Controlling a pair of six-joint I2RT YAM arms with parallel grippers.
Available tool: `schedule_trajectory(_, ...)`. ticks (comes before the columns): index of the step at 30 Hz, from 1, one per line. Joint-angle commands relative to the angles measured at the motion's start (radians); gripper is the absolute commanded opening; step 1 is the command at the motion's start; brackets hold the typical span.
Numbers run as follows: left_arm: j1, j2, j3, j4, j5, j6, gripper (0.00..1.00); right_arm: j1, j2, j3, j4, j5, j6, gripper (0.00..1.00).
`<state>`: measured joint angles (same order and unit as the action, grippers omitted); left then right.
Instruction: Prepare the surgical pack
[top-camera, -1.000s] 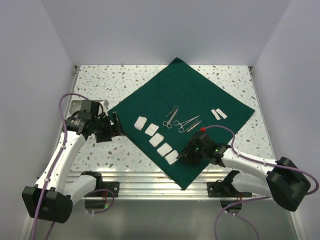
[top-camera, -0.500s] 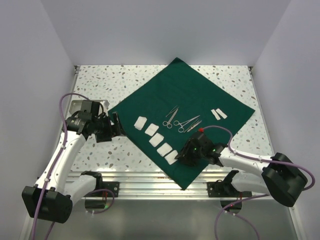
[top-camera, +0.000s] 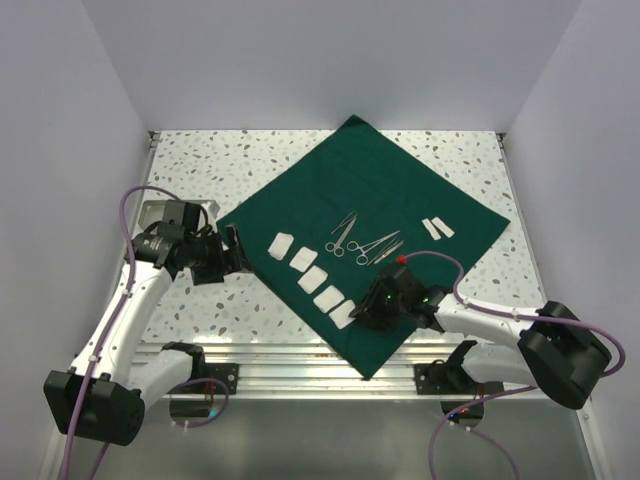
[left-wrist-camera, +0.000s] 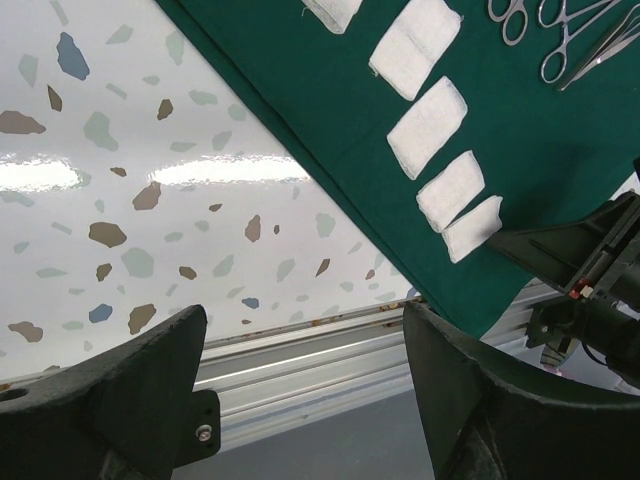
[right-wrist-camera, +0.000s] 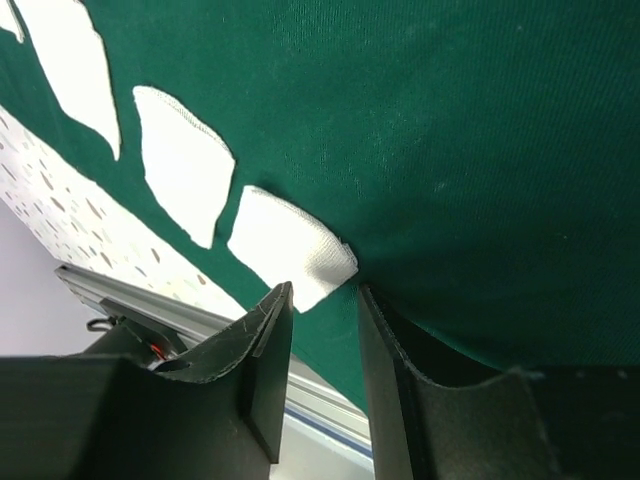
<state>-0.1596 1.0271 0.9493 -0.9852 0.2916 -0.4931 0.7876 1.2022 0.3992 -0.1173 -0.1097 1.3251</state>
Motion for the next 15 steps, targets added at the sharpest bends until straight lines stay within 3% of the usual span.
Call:
schedule_trajectory(1, -0.006, 0.005, 0.0, 0.025, 0.004, 0.021, 0.83, 0.006, -0.012, 0.007, -0.016, 0.065, 0.016, 0.36)
schedule_trajectory(15, -0.006, -0.001, 0.005, 0.019, 0.0, 0.027, 0.83, 0.004, 0.033, 0.055, -0.033, 0.084, -0.027, 0.34)
